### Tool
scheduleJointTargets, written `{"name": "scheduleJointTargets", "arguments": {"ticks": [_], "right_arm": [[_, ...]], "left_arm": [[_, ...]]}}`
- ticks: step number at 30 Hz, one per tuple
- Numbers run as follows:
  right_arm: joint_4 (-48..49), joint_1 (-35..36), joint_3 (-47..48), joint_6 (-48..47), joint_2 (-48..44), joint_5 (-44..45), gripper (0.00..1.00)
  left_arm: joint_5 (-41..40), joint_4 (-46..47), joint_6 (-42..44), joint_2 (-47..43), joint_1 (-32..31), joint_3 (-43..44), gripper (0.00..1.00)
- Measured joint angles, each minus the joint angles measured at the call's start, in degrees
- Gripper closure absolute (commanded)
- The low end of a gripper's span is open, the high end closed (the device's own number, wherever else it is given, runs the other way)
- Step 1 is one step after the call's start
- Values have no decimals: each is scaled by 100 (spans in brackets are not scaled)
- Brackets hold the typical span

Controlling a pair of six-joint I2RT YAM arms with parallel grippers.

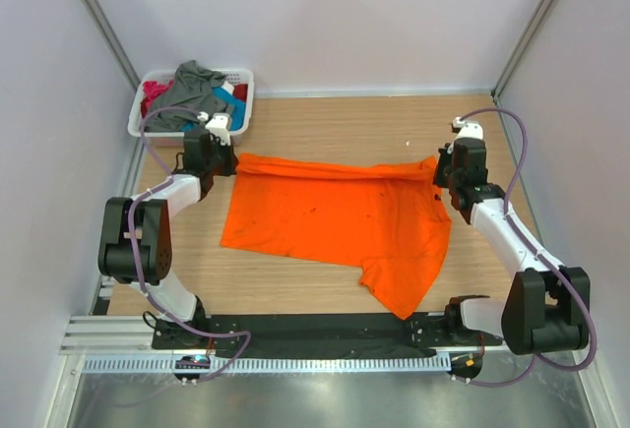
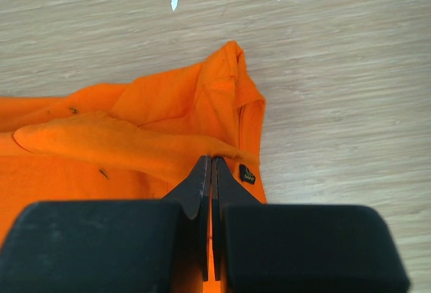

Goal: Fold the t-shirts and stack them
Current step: Fold the tshirt

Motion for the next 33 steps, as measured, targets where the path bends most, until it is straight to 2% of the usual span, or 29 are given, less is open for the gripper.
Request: {"name": "scheduleJointTargets", "arguments": {"ticks": [14, 16, 17, 18, 19, 20, 21, 22, 23, 25, 27, 29, 33], "right_arm": [[-608, 157, -83, 319, -173, -24, 99], [-621, 181, -92, 337, -173, -9, 96], [-623, 181, -92, 343, -175, -4, 82], [-623, 184, -92, 374, -186, -4, 74], [-638, 188, -92, 389, -201, 4, 65], [-660, 188, -92, 396, -223, 13, 48], [-682, 188, -92, 415, -251, 20, 40], [-706, 188, -92, 385, -282, 24, 34], [-745, 188, -92, 385, -319, 17, 26], [-815, 188, -92, 400, -417, 15, 20], [-925, 188, -90, 424, -544, 11, 10], [-1025, 188, -68, 474, -678, 22, 2], [-1244, 188, 170, 667, -813, 96, 0]], "left_arm": [[-52, -380, 177, -52, -44, -22, 100], [-57, -472, 197, -120, -50, -22, 98], [-55, -529, 216, -164, -55, -22, 94], [-52, -586, 240, -214, -59, -22, 89], [-52, -625, 260, -260, -68, -22, 60], [-50, -654, 313, -308, -74, -24, 50], [-48, -697, 304, -361, -81, -31, 34], [-48, -728, 308, -422, -81, -46, 28], [-42, -761, 317, -511, -81, -76, 23], [-66, -866, 343, -756, -81, -157, 17], [-101, -973, 391, -1036, -81, -208, 12], [-153, -1051, 424, -1320, -81, -219, 10], [-291, -1117, 177, -1716, -81, -195, 12]]}}
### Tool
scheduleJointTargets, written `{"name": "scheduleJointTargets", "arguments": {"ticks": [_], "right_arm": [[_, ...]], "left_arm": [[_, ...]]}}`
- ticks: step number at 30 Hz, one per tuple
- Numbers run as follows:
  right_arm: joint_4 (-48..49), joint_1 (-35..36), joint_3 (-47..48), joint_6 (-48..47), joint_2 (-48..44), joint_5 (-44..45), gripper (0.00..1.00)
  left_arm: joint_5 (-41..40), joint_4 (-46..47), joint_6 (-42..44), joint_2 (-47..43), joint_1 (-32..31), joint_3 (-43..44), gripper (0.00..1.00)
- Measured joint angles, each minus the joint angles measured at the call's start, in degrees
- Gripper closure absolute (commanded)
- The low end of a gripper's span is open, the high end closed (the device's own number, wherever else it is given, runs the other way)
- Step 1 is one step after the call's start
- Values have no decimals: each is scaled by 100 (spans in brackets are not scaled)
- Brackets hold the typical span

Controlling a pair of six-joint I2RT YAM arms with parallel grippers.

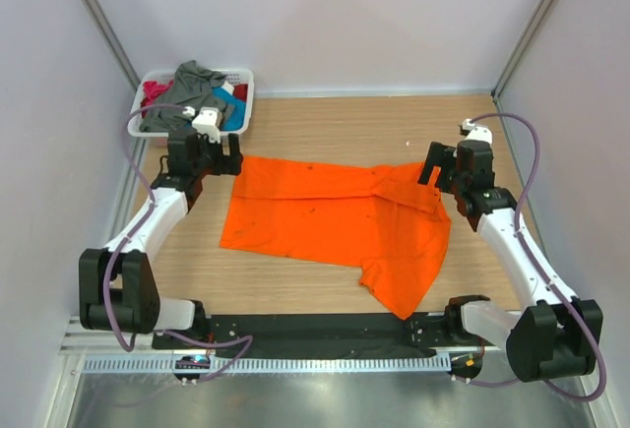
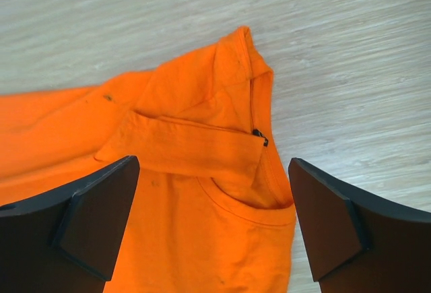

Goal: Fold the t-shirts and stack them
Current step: Fold the tshirt

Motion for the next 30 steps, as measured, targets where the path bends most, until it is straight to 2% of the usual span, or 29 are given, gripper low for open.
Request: {"name": "scheduleJointTargets", "arguments": {"ticks": [6, 11, 14, 16, 19, 30], "right_arm": [[-114, 0, 566, 754, 323, 256, 0], [-212, 0, 929, 1250, 1237, 640, 1], [-295, -2, 1165, 1423, 1777, 667, 8], [-273, 0, 1373, 1469, 2124, 518, 11], [44, 17, 1458, 1364, 2433, 0, 11], [409, 138, 1515, 501, 3357, -1679, 11]], "left_arm": [[-55, -297, -1467, 105, -219, 262, 15], [-442, -640, -2400, 570, -1126, 527, 19], [-719, -942, -2756, 1060, -1668, 999, 20], [-793, -1054, -2918, 1362, -1869, 1272, 20], [-769, -1172, -3060, 1727, -2020, 1478, 19], [-994, -1648, -2809, 2695, -2837, 2581, 14]]}}
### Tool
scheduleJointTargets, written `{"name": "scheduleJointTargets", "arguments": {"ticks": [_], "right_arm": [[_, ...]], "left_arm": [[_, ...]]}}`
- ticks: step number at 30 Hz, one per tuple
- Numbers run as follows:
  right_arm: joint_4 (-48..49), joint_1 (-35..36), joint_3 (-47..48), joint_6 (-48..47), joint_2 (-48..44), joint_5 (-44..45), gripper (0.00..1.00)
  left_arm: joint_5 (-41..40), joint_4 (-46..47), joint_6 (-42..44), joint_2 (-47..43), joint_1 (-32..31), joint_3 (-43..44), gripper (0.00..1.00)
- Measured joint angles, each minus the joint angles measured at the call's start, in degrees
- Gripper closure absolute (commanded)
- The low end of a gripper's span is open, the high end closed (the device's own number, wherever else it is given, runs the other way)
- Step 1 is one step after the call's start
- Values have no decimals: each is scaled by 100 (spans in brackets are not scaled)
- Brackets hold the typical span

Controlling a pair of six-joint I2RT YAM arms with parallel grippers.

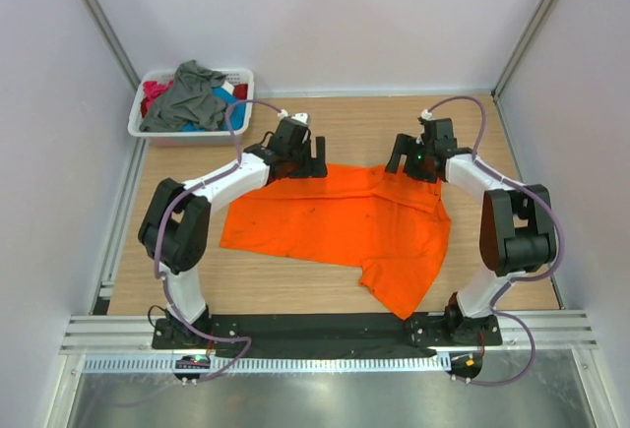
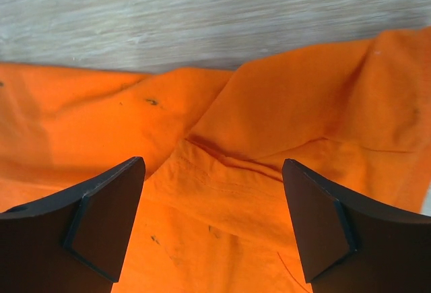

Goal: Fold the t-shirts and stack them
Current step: Fold the tshirt

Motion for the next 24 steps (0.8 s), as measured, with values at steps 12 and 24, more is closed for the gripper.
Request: {"name": "scheduleJointTargets", "arguments": {"ticks": [12, 24], "right_arm": [[-190, 568, 643, -310, 817, 81, 8], [-1067, 1119, 901, -424, 914, 1681, 33]], "left_arm": [[-254, -127, 90, 155, 57, 57, 8], [-647, -197, 251, 101, 57, -195, 7]]}}
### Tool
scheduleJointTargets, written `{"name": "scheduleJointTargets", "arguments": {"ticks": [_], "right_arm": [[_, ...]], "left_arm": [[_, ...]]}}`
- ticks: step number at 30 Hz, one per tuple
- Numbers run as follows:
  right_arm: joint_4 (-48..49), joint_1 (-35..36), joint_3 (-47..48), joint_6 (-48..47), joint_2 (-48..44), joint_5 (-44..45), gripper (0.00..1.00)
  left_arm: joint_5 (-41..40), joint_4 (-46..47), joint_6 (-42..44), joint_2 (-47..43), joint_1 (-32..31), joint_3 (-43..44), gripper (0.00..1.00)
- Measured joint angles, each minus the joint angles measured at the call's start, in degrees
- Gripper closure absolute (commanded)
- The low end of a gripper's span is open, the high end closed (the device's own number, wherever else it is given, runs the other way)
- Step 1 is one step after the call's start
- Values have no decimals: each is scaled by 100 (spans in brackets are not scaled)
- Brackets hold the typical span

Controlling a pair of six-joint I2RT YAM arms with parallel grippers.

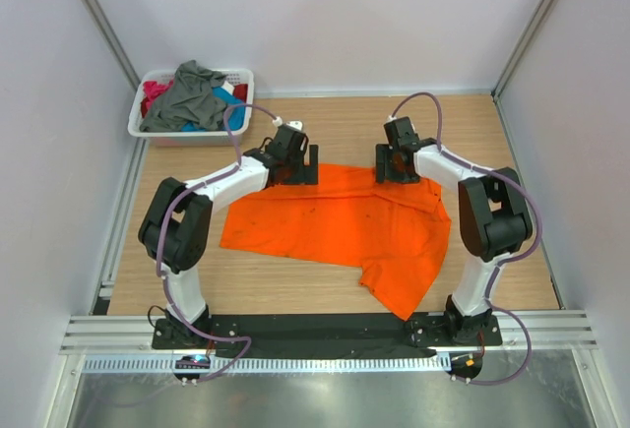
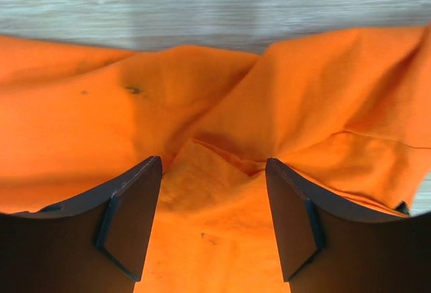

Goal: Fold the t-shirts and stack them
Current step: Fold the tshirt

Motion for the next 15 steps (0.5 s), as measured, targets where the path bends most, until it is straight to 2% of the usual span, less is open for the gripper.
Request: {"name": "scheduleJointTargets", "arguments": {"ticks": [8, 10, 15], "right_arm": [[-208, 177, 144, 39, 15, 420, 57], [-251, 223, 144, 48, 15, 470, 58], [-341, 275, 144, 79, 15, 610, 72]], "left_arm": [[-229, -103, -4, -7, 0, -17, 7], [-271, -125, -4, -7, 0, -17, 7], [-348, -181, -4, -7, 0, -17, 7]]}}
